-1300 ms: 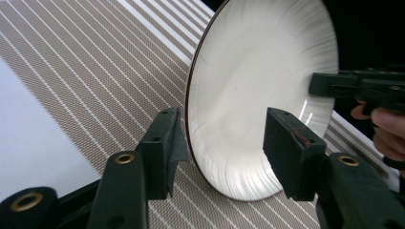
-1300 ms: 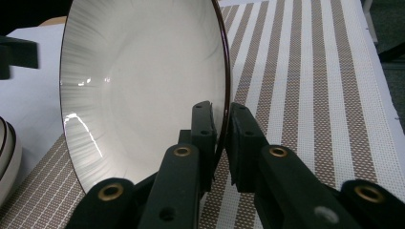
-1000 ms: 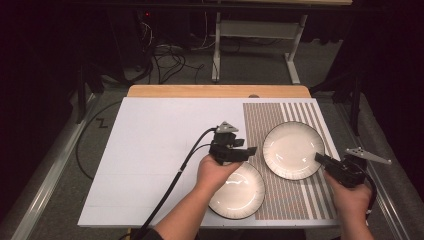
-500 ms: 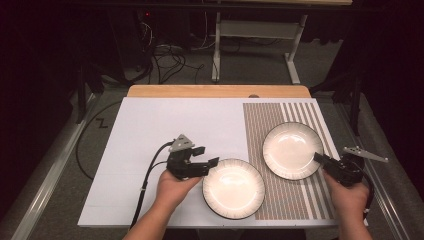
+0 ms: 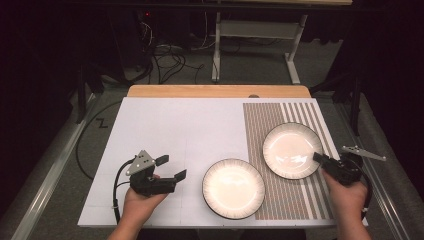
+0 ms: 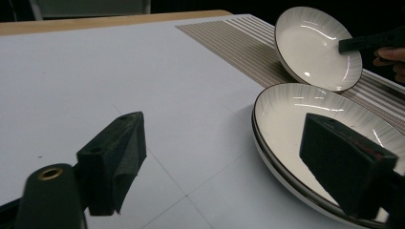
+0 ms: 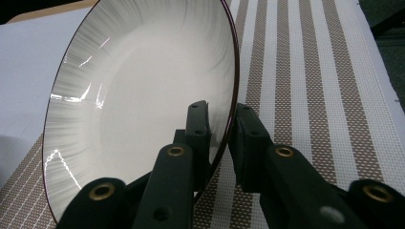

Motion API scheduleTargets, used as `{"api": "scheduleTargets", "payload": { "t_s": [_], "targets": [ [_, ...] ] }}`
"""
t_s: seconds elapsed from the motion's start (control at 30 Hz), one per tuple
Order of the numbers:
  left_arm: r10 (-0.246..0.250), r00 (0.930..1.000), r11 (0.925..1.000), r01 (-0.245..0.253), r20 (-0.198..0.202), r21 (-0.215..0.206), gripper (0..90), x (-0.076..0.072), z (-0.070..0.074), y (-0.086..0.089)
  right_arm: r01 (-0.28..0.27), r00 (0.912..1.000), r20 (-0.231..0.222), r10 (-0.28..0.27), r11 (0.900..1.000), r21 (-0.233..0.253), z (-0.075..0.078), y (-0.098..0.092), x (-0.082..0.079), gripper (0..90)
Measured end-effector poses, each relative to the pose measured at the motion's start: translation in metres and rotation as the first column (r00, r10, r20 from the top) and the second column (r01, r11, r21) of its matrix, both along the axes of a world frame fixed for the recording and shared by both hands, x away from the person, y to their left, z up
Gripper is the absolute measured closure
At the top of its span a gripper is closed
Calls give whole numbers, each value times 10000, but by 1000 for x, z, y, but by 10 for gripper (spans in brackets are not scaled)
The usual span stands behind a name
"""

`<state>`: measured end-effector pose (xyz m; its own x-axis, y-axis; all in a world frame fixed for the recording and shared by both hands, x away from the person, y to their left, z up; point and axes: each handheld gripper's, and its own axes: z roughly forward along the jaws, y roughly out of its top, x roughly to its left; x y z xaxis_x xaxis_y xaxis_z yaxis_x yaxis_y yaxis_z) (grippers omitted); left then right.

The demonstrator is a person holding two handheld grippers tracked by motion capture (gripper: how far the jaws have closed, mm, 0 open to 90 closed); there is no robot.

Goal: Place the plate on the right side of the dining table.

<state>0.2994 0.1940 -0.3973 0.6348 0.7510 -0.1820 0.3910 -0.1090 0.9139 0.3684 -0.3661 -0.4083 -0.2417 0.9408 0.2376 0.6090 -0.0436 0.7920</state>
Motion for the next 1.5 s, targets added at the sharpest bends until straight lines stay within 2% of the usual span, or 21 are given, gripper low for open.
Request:
{"api": "scheduleTargets", "payload": {
  "t_s": [0.13,0.27,0.47,0.57,0.8,1.0,1.03,1.1,1.2,1.33,1.5],
  "targets": [
    [167,9995,9998,-164,282,-106,111,-3,1,7,117,9998,-143,-117,9999,41,-1,0,1,802],
    [393,9989,9990,-388,238,-209,58,-2,0,12,193,9995,-246,-192,9998,41,-2,-1,2,797],
    [285,9996,9991,-285,13,-309,54,-2,-3,14,329,9987,-388,-325,9994,109,-2,-1,4,798],
    [263,9997,9990,-263,19,-366,54,-2,-4,13,338,9984,-459,-330,9993,164,-2,-1,6,799],
    [306,9994,9994,-304,130,-153,54,-2,-4,15,456,9966,-705,-432,9984,339,-5,-3,12,796],
    [374,9992,9990,-370,129,-234,54,-1,-5,17,664,9942,-864,-640,9975,255,-8,-4,16,792],
    [364,9993,9991,-362,122,-207,54,-1,-6,17,837,9928,-860,-829,9965,56,-8,-4,16,803],
    [400,9991,9989,-397,133,-253,54,0,-6,18,928,9917,-893,-925,9957,-5,-9,-6,17,799],
    [440,9990,9986,-437,100,-283,55,0,-7,18,1024,9915,-792,-1028,9947,-94,-9,-7,16,807],
    [456,9989,9987,-453,138,-240,56,0,-7,19,985,9930,-608,-1013,9940,-474,-9,-4,14,792],
    [516,9985,9984,-511,186,-257,57,-1,-8,19,702,9975,76,-698,9940,-837,-3,-2,6,657]
  ]
}}
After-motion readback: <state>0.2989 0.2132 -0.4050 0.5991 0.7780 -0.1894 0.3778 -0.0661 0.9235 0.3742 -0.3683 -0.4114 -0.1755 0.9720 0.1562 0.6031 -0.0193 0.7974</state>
